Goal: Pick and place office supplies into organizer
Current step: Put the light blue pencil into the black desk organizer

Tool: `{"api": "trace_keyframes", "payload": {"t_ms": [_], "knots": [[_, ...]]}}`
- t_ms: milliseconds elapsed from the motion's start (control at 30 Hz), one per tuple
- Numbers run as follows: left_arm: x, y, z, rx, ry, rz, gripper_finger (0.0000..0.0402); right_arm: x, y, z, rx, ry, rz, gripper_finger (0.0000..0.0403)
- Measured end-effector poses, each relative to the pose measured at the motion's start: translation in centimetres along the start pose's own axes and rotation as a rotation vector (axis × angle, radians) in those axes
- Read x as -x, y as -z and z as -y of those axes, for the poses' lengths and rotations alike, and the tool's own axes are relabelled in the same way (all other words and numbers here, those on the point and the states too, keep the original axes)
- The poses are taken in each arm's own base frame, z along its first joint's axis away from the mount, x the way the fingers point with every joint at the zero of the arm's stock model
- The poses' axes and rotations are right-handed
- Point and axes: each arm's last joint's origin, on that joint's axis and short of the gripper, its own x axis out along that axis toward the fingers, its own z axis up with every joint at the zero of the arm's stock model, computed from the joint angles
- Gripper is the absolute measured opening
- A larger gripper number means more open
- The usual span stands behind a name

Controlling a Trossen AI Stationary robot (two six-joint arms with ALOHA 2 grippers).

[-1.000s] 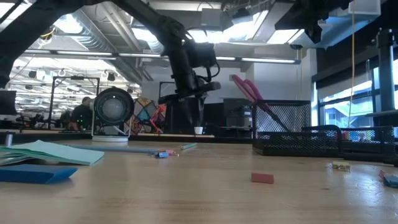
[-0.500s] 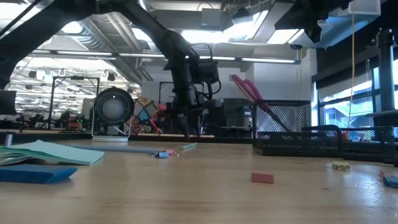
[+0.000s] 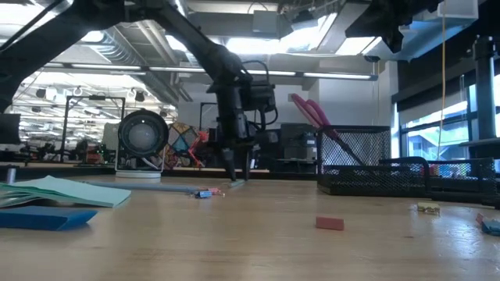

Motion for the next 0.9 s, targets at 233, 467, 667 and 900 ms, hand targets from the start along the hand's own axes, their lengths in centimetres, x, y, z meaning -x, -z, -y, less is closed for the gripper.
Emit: {"api": "trace_keyframes", "payload": {"t_ms": [233, 467, 667, 900], "knots": [[0.0, 0.7, -0.1, -0.035, -0.041, -0.037, 0.0088, 0.0, 0.0, 0.0, -0.001, 0.0, 0.0, 0.0028], [0.1, 1.7, -0.2, -0.078, -0.095, -0.097, 0.0069, 0.0, 0.0, 0.0, -0.002, 0.0, 0.0, 0.0028], [0.2, 2.3, -0.3, -0.182, -0.114, -0.153, 0.0068, 0.0, 0.0, 0.0, -0.001, 0.0, 0.0, 0.0028], [0.4, 3.3, -0.6, -0.242, -0.164, -0.227, 0.0068, 0.0, 0.0, 0.0, 0.0, 0.0, 0.001, 0.0028]]}}
